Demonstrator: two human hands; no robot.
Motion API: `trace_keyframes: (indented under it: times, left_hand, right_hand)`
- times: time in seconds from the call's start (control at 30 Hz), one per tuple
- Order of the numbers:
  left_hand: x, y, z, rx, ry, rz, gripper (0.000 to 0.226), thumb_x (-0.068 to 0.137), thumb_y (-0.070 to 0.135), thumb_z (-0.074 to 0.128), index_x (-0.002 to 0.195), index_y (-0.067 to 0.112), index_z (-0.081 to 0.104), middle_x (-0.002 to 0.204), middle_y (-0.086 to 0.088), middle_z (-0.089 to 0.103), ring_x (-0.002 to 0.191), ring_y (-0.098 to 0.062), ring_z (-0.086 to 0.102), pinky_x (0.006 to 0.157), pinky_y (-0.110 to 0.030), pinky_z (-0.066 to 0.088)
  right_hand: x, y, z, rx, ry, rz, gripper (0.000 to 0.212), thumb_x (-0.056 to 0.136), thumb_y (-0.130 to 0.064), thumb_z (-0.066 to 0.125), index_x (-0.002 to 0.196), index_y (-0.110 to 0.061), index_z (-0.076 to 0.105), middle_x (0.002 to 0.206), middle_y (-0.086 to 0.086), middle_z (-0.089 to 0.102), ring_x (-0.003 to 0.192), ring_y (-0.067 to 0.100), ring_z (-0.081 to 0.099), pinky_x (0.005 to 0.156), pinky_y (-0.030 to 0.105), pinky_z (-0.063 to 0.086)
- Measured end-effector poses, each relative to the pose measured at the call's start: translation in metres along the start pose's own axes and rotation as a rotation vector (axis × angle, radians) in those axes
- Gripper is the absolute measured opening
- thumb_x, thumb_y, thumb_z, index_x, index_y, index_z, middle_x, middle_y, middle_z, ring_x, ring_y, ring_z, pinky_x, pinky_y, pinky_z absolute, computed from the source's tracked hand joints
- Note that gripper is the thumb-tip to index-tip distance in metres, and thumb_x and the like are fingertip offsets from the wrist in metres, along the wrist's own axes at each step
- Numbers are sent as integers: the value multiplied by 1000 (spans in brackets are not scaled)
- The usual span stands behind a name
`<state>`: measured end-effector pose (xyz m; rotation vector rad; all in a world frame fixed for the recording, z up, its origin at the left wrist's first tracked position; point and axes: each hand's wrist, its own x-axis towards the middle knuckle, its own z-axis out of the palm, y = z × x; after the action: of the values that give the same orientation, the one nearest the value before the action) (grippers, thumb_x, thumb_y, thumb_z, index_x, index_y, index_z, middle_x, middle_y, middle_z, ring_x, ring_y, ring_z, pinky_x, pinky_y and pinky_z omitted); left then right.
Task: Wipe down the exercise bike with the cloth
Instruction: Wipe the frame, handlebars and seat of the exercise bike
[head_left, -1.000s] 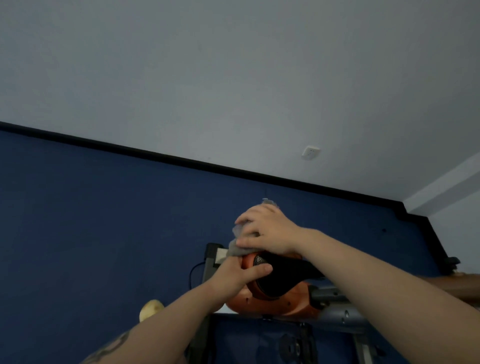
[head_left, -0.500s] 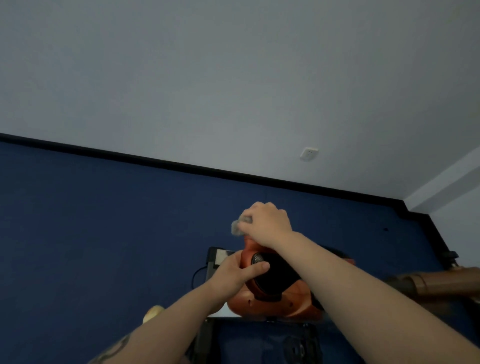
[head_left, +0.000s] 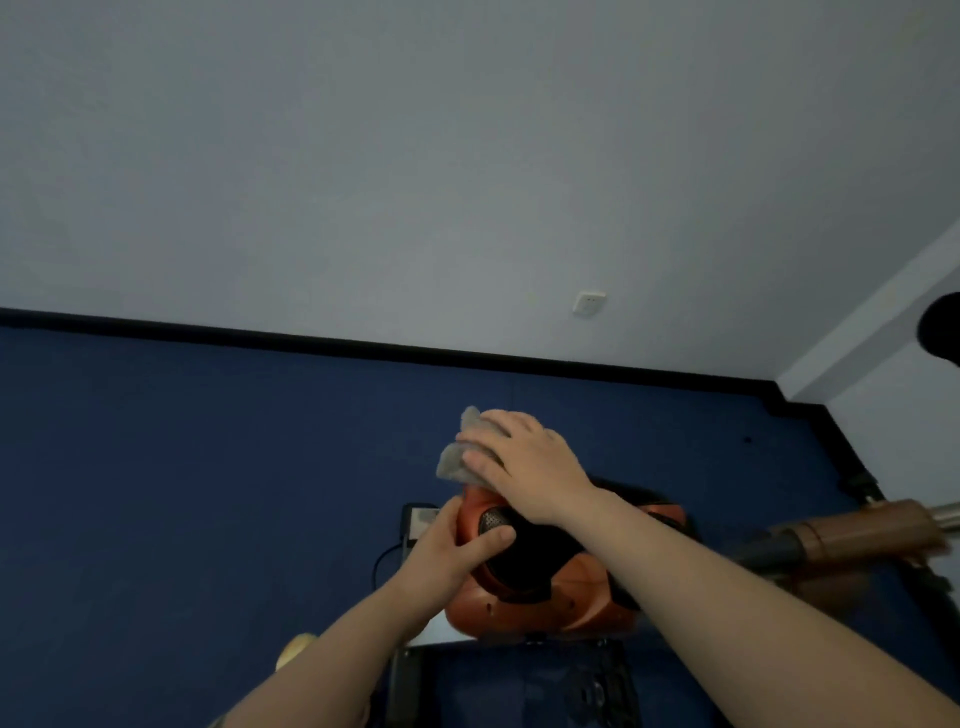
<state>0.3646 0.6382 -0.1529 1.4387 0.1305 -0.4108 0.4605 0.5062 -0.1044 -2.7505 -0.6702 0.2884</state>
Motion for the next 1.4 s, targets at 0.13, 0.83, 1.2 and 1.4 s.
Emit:
trace_keyframes:
  times: [0.13,0.83,1.2,1.4]
  left_hand:
    - [-3,3,2,20,16,89,108,74,38,83,148,47,4,137,26,47,119,3,56,101,-35,50]
    - [4,-6,8,138,22,117,91,83,38,70,142,55,3,132,26,38,109,19,53,77,-5,47]
    - [10,13,-14,344,-16,168,115,52,65,86,142,46,19,138,26,35,125,-18,53,99,-43,52]
    - [24,38,-47,566,-143,196,105,50,72,83,137,41,33,137,27,40,128,6,40,103,-26,42]
  right_hand:
    - [-28,27,2,33,87,357,50,100,-57,11,144,-42,31,137,-2,54,120,25,53,96,45,41]
    - [-5,6,4,54,41,214,45,101,-53,19,143,-46,33,148,1,40,134,26,36,105,51,29]
    - [-22,14,10,-23,207,405,47,99,-51,16,136,-41,43,131,-1,58,119,24,51,95,45,33]
    - [-41,32,4,7,190,304,46,102,-50,22,147,-44,33,145,-9,47,130,15,43,106,37,31]
